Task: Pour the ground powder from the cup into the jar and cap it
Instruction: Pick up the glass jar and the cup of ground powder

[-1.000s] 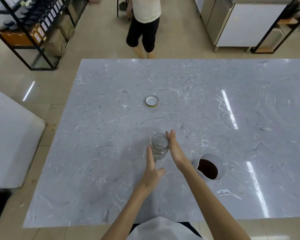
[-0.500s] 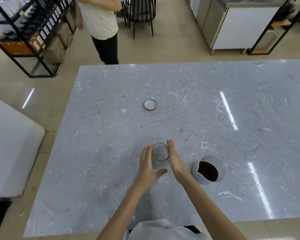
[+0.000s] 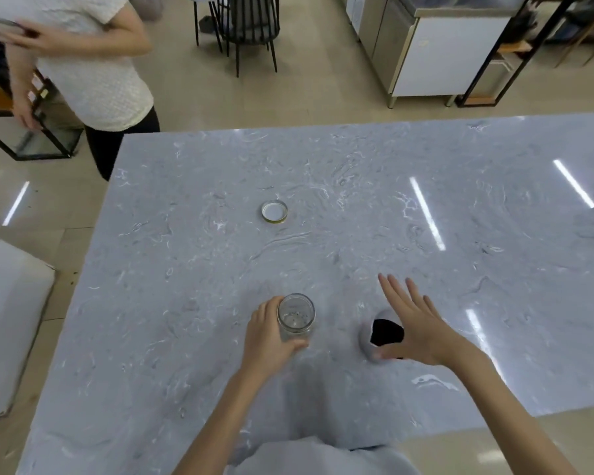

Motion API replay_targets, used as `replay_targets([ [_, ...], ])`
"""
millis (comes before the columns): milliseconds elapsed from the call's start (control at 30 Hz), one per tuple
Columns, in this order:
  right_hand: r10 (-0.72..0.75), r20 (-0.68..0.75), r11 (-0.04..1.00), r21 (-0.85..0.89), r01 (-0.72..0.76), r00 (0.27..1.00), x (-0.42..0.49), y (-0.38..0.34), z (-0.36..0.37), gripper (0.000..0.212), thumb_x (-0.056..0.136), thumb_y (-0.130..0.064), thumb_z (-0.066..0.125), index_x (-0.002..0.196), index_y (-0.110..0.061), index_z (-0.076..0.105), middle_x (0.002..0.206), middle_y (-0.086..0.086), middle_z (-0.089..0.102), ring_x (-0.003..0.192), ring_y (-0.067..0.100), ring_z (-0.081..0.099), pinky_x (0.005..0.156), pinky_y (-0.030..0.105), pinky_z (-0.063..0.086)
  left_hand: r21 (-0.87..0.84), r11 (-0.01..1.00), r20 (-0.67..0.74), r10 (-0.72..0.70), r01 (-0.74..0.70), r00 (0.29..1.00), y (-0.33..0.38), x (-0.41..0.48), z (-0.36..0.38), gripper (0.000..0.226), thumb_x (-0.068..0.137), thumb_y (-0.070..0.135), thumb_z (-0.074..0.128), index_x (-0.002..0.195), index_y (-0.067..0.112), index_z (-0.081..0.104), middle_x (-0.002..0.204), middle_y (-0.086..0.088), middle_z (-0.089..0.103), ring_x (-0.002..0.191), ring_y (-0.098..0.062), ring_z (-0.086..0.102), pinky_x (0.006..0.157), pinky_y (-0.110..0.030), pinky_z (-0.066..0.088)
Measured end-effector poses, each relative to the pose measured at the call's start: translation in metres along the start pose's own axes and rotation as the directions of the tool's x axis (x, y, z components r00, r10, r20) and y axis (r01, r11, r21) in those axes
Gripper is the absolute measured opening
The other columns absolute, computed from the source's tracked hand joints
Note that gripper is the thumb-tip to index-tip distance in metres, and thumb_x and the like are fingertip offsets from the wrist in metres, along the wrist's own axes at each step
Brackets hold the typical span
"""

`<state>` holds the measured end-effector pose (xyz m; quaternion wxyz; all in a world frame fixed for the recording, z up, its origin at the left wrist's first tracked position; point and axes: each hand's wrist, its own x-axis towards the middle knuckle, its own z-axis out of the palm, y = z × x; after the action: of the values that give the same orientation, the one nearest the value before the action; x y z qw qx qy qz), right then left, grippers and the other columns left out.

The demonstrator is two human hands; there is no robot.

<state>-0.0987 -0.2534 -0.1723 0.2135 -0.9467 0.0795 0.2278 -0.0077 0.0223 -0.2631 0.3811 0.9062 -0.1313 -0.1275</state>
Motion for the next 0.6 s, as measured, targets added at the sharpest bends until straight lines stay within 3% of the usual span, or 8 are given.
replay_targets([
  [67, 0.013, 0.088, 1.000, 0.009, -0.014, 0.996, -0.008, 0.019, 0.010, 0.138, 0.056, -0.079, 0.071, 0.142, -0.048, -0.032, 0.153, -0.022, -0.032, 0.144, 0.013, -0.029, 0.120, 0.045, -0.003, 0.011, 1.000, 0.015, 0.005, -0.006, 1.000, 0.003, 0.004, 0.001, 0.098, 0.051, 0.036, 0.097, 0.135, 0.016, 0.049, 0.131, -0.004, 0.052, 0.120, -0.027, 0.049, 0.099, -0.034, 0.040],
  [200, -0.043, -0.137, 0.998, -0.042, 0.038, 0.990, -0.010, 0.026, 0.036, 0.133, 0.061, -0.071, 0.075, 0.152, -0.038, -0.016, 0.162, -0.015, 0.000, 0.147, 0.016, 0.012, 0.119, 0.037, 0.018, 0.013, 1.000, 0.045, 0.019, -0.020, 0.999, 0.011, 0.010, 0.005, 0.099, 0.051, 0.035, 0.097, 0.135, 0.015, 0.048, 0.132, -0.005, 0.051, 0.120, -0.028, 0.048, 0.098, -0.032, 0.038],
  [300, -0.055, -0.171, 0.995, -0.094, 0.039, 0.984, -0.008, 0.027, 0.042, 0.132, 0.061, -0.068, 0.077, 0.154, -0.035, -0.011, 0.160, -0.008, 0.012, 0.139, 0.018, 0.026, 0.114, 0.038, 0.027, 0.009, 1.000, 0.059, 0.019, -0.020, 0.998, 0.016, 0.012, 0.008, 0.099, 0.051, 0.035, 0.097, 0.135, 0.018, 0.048, 0.131, -0.004, 0.051, 0.119, -0.026, 0.048, 0.094, -0.026, 0.034],
  [400, 0.021, -0.242, 0.995, 0.099, 0.004, 0.970, -0.005, 0.032, 0.037, 0.114, 0.062, -0.061, 0.082, 0.152, -0.030, 0.018, 0.148, -0.002, 0.034, 0.129, 0.020, 0.043, 0.104, 0.037, 0.043, 0.014, 0.999, 0.059, 0.033, -0.034, 0.998, 0.018, 0.012, 0.011, 0.098, 0.051, 0.036, 0.097, 0.134, 0.020, 0.048, 0.130, -0.002, 0.051, 0.118, -0.025, 0.048, 0.090, -0.023, 0.031],
  [467, 0.122, -0.354, 0.977, 0.206, -0.050, 0.927, -0.002, 0.029, 0.034, 0.100, 0.062, -0.055, 0.086, 0.143, -0.028, 0.034, 0.138, -0.002, 0.043, 0.122, 0.021, 0.049, 0.096, 0.037, 0.049, 0.025, 0.999, 0.061, 0.038, -0.040, 0.997, 0.017, 0.013, 0.011, 0.099, 0.051, 0.036, 0.097, 0.135, 0.019, 0.048, 0.130, -0.003, 0.051, 0.118, -0.026, 0.048, 0.089, -0.023, 0.031],
  [567, 0.074, -0.443, 0.997, 0.067, -0.050, 0.893, 0.002, 0.022, 0.031, 0.093, 0.061, -0.058, 0.083, 0.139, -0.031, 0.039, 0.136, -0.008, 0.047, 0.118, 0.020, 0.049, 0.084, 0.036, 0.052, 0.027, 0.999, 0.052, 0.039, -0.041, 0.998, 0.017, 0.014, 0.013, 0.099, 0.052, 0.036, 0.097, 0.135, 0.019, 0.047, 0.130, -0.003, 0.051, 0.119, -0.026, 0.048, 0.089, -0.024, 0.031],
  [600, 0.109, -0.444, 0.992, 0.102, -0.070, 0.889, 0.002, 0.021, 0.028, 0.093, 0.062, -0.058, 0.083, 0.139, -0.033, 0.038, 0.136, -0.009, 0.046, 0.118, 0.019, 0.049, 0.081, 0.037, 0.053, 0.028, 0.999, 0.054, 0.035, -0.037, 0.998, 0.018, 0.013, 0.014, 0.099, 0.052, 0.036, 0.097, 0.135, 0.019, 0.047, 0.131, -0.003, 0.050, 0.119, -0.026, 0.048, 0.090, -0.024, 0.031],
])
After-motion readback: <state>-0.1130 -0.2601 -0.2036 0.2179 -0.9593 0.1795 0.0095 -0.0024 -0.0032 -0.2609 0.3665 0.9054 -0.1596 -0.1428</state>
